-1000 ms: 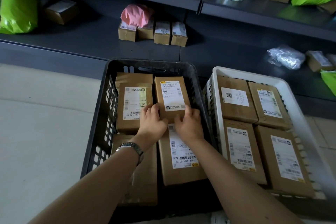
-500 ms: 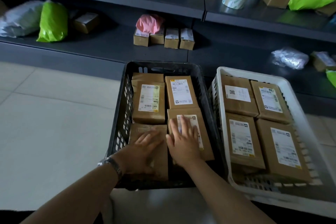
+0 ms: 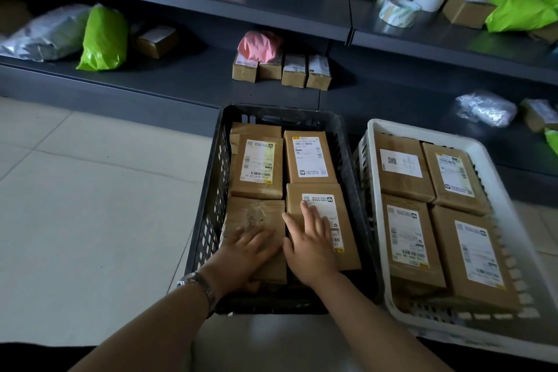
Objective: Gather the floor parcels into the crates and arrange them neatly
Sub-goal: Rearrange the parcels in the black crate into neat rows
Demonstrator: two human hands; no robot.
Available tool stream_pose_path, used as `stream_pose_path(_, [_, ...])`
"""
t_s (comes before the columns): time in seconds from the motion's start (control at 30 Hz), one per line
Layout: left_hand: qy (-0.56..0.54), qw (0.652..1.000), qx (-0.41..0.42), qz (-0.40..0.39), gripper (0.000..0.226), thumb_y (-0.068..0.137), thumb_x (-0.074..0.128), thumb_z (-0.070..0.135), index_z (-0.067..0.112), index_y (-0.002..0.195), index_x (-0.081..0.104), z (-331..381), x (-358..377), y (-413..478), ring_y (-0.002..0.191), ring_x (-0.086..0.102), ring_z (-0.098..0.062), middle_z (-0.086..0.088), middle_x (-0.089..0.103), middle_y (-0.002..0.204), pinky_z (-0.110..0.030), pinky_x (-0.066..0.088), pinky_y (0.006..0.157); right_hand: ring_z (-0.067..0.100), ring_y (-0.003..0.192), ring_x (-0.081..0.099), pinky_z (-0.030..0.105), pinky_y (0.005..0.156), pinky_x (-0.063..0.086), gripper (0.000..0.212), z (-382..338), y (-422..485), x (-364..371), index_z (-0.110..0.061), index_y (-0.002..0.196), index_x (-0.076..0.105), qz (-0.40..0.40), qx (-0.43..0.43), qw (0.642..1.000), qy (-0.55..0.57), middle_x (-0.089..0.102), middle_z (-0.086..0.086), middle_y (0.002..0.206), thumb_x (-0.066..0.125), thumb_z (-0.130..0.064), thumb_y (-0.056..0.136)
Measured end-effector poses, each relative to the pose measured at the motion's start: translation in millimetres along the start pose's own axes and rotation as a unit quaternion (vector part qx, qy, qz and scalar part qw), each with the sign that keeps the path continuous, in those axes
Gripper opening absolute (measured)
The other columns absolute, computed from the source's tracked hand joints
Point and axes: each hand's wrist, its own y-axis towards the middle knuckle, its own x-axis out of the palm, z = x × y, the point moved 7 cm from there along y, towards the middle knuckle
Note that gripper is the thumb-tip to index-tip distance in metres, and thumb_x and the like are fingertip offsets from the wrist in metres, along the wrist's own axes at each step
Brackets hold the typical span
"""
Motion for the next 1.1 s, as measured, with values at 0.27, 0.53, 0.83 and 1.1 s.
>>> stream_pose_path(0.27, [-0.257, 0.926, -0.191, 0.200, 0.057, 0.092, 0.043, 0.053, 0.021, 0.140, 0.041, -46.3, -54.8, 2.1, 0.137, 0.036, -0.019, 0.000, 0.034, 0.147, -0.035, 0.032, 0.112, 0.021, 0.153, -0.001, 0.043, 0.121, -0.008, 0.066, -18.3, 46.8, -19.3, -0.017, 0.158, 0.009, 0.010, 0.012, 0.999, 0.031, -0.003, 0.004, 0.167, 0.039, -0.035, 0.102])
stream_pose_path(0.53, [-0.582, 0.721, -0.343, 0.156, 0.079, 0.089, 0.057, 0.032, 0.040, 0.149, 0.006, -98.1, -38.1, 33.8, 0.134, 0.039, -0.031, -0.007, 0.031, 0.147, -0.046, 0.037, 0.110, 0.020, 0.152, -0.013, 0.051, 0.118, -0.015, 0.076, -25.0, 87.3, -9.3, -0.022, 0.158, 0.006, -0.048, -0.007, 0.997, 0.054, -0.007, 0.000, 0.166, 0.042, -0.049, 0.097])
stream_pose_path(0.83, [-0.517, 0.771, -0.353, 0.117, 0.083, 0.094, 0.057, 0.029, 0.030, 0.154, 0.000, -88.4, -26.1, 36.3, 0.121, 0.047, -0.031, -0.009, 0.009, 0.152, -0.030, 0.040, 0.094, 0.017, 0.152, 0.001, 0.051, 0.121, -0.007, 0.071, -32.8, 96.8, -13.4, -0.029, 0.155, 0.019, -0.042, -0.039, 0.996, 0.065, 0.005, -0.006, 0.165, 0.048, -0.043, 0.092])
stream_pose_path(1.1, [-0.539, 0.755, -0.347, 0.137, 0.074, 0.099, 0.050, 0.023, 0.046, 0.151, 0.004, -91.7, -29.4, 42.9, 0.074, 0.047, 0.001, -0.009, 0.002, 0.157, -0.009, 0.041, 0.054, 0.034, 0.143, 0.028, 0.048, 0.114, 0.034, 0.065, 75.3, 113.5, -49.1, -0.025, 0.154, 0.024, 0.085, 0.236, 0.965, 0.080, 0.020, 0.016, 0.160, 0.046, -0.048, 0.098])
